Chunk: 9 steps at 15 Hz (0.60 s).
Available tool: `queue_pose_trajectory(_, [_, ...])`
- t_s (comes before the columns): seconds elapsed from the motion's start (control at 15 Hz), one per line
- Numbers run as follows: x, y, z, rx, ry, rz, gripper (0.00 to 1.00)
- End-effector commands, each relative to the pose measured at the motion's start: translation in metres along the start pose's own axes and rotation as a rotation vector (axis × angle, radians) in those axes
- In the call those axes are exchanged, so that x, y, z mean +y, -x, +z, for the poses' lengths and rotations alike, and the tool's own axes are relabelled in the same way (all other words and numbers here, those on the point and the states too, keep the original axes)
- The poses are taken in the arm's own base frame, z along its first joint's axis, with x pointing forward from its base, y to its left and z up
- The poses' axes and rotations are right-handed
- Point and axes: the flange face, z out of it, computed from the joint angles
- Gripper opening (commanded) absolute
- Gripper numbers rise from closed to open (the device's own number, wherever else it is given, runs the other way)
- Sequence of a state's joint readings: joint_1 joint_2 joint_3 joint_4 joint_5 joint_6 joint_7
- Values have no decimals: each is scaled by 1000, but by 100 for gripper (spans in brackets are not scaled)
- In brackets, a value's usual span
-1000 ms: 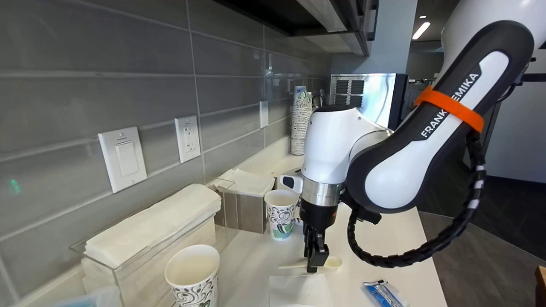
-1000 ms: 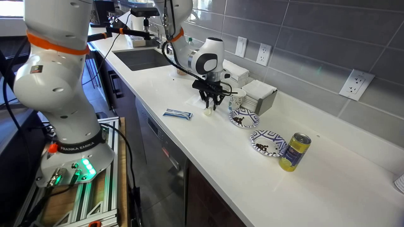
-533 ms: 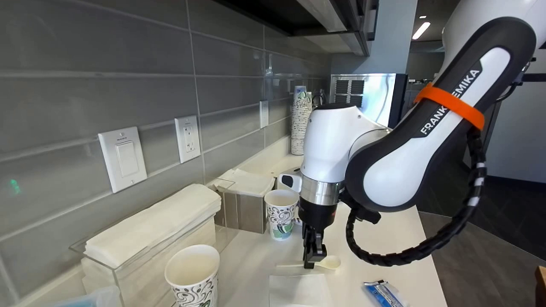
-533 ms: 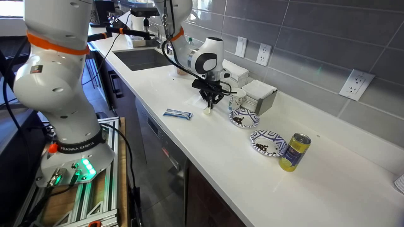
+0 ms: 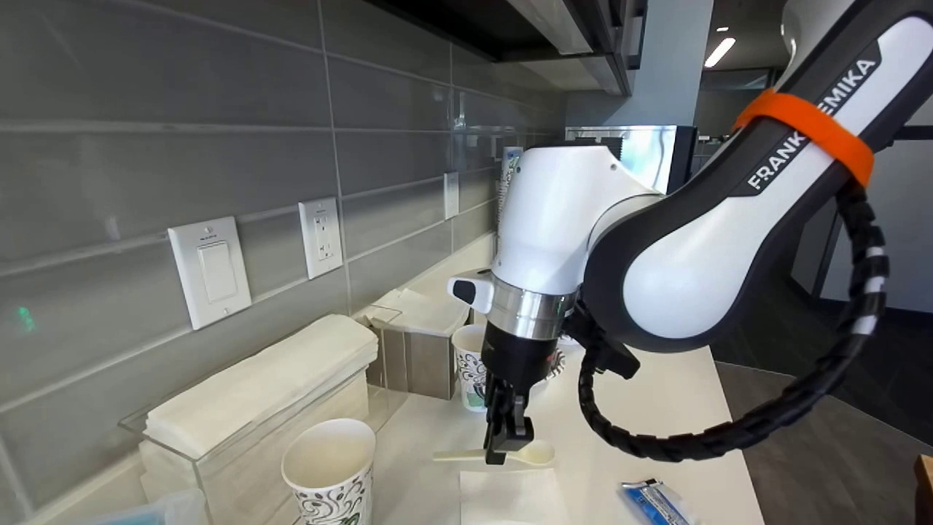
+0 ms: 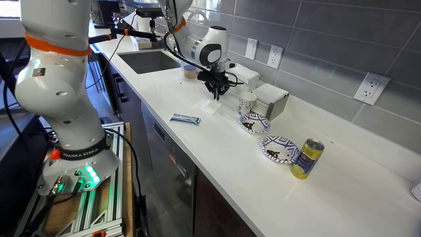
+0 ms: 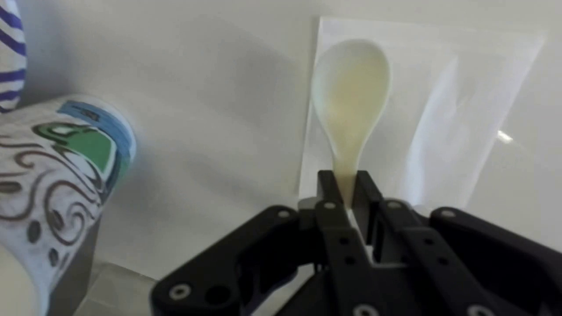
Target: Put one paper towel on the counter, then place the white spoon on it
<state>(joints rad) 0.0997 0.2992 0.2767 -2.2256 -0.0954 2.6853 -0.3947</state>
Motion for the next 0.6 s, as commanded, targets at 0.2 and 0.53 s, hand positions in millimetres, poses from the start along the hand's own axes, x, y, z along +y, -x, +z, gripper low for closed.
queue_pose_trajectory(0.2, [-14, -24, 29, -3, -73, -55, 3])
queue_pose_trajectory(0.53, [-18, -27, 41, -34, -96, -58, 39])
